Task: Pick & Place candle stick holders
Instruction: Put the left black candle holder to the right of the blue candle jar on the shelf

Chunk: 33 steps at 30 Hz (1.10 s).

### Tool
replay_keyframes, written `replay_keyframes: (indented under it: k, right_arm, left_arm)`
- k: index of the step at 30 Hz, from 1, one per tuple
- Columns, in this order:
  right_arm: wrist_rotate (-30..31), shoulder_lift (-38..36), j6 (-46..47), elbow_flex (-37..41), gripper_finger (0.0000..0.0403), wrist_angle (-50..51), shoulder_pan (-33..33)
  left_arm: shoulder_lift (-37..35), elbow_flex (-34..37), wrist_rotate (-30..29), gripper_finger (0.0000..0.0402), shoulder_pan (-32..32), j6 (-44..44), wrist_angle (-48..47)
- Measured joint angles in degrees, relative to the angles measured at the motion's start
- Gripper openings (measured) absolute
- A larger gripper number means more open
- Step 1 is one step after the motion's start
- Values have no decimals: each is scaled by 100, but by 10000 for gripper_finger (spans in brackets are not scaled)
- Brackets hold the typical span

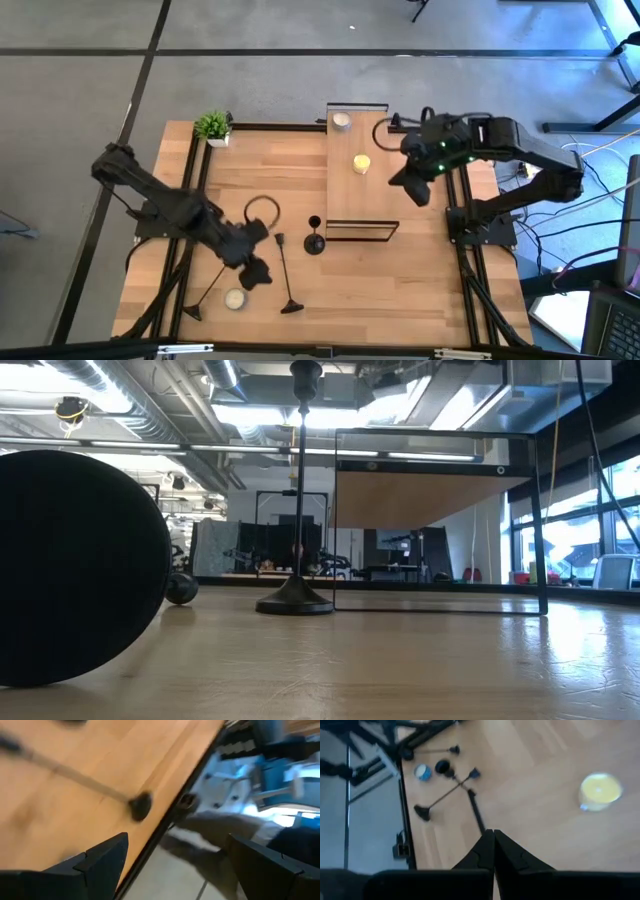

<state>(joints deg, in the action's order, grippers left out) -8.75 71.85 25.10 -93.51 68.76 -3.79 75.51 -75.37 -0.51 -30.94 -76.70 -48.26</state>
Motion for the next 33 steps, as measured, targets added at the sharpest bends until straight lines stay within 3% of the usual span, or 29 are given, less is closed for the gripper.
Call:
replay_keyframes:
  k: [8, 17, 26, 33]
  right_arm:
    - [244, -40, -198, 0, 3, 615, 603]
    - [1109, -208, -477, 2, 3, 718, 1204]
    - [874, -457, -164, 2, 20, 734, 1410]
    - [759, -592, -6, 2, 95, 930, 1407]
  left_arm:
    - [913, 2, 655, 331, -355, -1929, -1148]
    - [1397, 10, 362, 331, -778, -3713, -2644]
    - [1422, 1007, 221, 331, -1130, -4832, -1717]
    - [1356, 1577, 317, 331, -1240, -4978, -1578]
